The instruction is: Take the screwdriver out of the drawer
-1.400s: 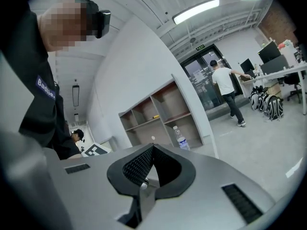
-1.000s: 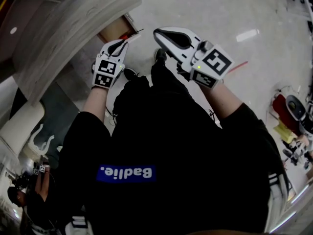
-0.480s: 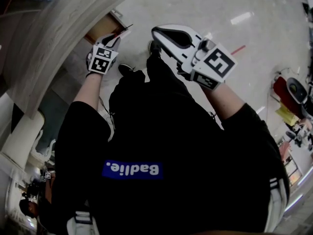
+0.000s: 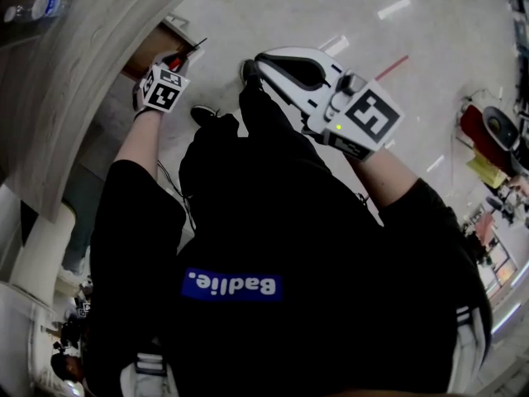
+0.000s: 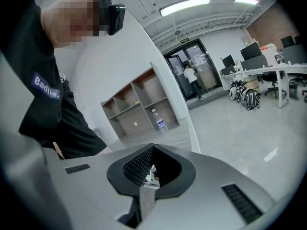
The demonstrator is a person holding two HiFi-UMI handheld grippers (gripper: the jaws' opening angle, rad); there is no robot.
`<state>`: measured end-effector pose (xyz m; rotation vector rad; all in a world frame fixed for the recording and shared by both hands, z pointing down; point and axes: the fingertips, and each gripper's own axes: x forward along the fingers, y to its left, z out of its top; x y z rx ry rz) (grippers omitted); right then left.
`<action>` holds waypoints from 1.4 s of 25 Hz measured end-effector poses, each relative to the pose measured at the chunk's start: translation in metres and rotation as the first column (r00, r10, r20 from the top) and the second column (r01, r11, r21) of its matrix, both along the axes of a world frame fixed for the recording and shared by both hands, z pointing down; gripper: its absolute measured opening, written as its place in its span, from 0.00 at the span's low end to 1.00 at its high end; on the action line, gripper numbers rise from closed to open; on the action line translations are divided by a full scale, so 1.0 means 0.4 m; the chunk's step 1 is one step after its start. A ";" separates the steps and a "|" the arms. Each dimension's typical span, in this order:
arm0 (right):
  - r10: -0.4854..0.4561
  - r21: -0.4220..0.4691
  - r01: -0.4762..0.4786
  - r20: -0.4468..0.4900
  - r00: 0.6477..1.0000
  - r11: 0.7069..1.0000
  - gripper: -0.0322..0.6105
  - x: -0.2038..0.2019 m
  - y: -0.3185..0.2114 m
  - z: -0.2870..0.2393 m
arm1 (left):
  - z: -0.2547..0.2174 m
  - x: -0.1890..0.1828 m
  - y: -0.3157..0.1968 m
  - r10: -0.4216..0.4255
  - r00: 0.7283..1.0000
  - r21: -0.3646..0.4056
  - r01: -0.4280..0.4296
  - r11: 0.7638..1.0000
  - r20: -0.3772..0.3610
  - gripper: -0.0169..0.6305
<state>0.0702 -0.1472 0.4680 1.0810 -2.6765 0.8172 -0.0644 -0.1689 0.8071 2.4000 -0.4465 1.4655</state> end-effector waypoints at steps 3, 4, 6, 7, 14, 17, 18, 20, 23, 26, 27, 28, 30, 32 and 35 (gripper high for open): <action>0.015 -0.017 -0.015 -0.014 1.000 1.000 0.09 0.015 0.017 0.014 | 0.033 -0.003 0.002 0.035 0.999 -0.009 -0.034 0.999 0.023 0.17; 0.018 -0.018 -0.019 -0.015 1.000 1.000 0.09 0.013 0.017 0.020 | 0.045 -0.012 0.000 0.038 0.999 -0.014 -0.037 0.999 0.028 0.17; 0.025 -0.017 -0.025 -0.017 1.000 1.000 0.09 0.004 0.012 0.030 | 0.058 -0.030 -0.004 0.042 0.998 -0.024 -0.041 0.999 0.038 0.17; 0.029 -0.015 -0.030 -0.018 0.999 0.999 0.09 0.000 0.009 0.033 | 0.066 -0.036 -0.003 0.047 0.998 -0.030 -0.046 0.998 0.038 0.18; 0.044 -0.013 -0.045 -0.026 0.999 0.999 0.09 0.009 0.019 0.037 | 0.108 -0.014 -0.008 0.123 0.991 -0.045 -0.121 0.992 0.045 0.19; 0.042 -0.028 -0.043 -0.040 0.998 0.999 0.09 0.011 0.033 0.050 | 0.116 -0.022 -0.016 0.170 0.983 -0.055 -0.166 0.985 0.071 0.19; 0.045 -0.034 -0.046 -0.042 0.998 0.998 0.09 0.015 0.037 0.055 | 0.117 -0.023 -0.017 0.191 0.979 -0.060 -0.187 0.981 0.076 0.19; 0.053 -0.042 -0.055 -0.046 0.998 0.998 0.09 0.025 0.042 0.064 | 0.128 -0.022 -0.012 0.237 0.968 -0.080 -0.231 0.970 0.079 0.17; 0.058 -0.045 -0.060 -0.054 0.997 0.997 0.09 0.033 0.044 0.073 | 0.138 -0.023 -0.008 0.301 0.949 -0.107 -0.291 0.951 0.092 0.11; 0.061 -0.044 -0.063 -0.057 0.997 0.997 0.09 0.039 0.044 0.073 | 0.140 -0.023 -0.013 0.305 0.948 -0.123 -0.293 0.948 0.090 0.11; 0.063 -0.043 -0.065 -0.057 0.996 0.997 0.09 0.040 0.044 0.071 | 0.140 -0.023 -0.011 0.300 0.950 -0.128 -0.288 0.949 0.087 0.11; 0.064 -0.042 -0.067 -0.057 0.996 0.997 0.09 0.041 0.044 0.069 | 0.141 -0.024 -0.008 0.295 0.952 -0.131 -0.283 0.950 0.086 0.11; 0.067 -0.038 -0.069 -0.056 0.996 0.997 0.09 0.040 0.043 0.064 | 0.134 -0.022 -0.007 0.282 0.955 -0.124 -0.270 0.955 0.090 0.11; 0.066 -0.034 -0.068 -0.056 0.996 0.997 0.09 0.037 0.042 0.058 | 0.116 -0.014 -0.011 0.265 0.960 -0.107 -0.255 0.961 0.088 0.11; 0.061 -0.024 -0.062 -0.054 0.997 0.998 0.09 0.034 0.036 0.047 | 0.091 -0.001 -0.019 0.229 0.971 -0.085 -0.222 0.971 0.077 0.10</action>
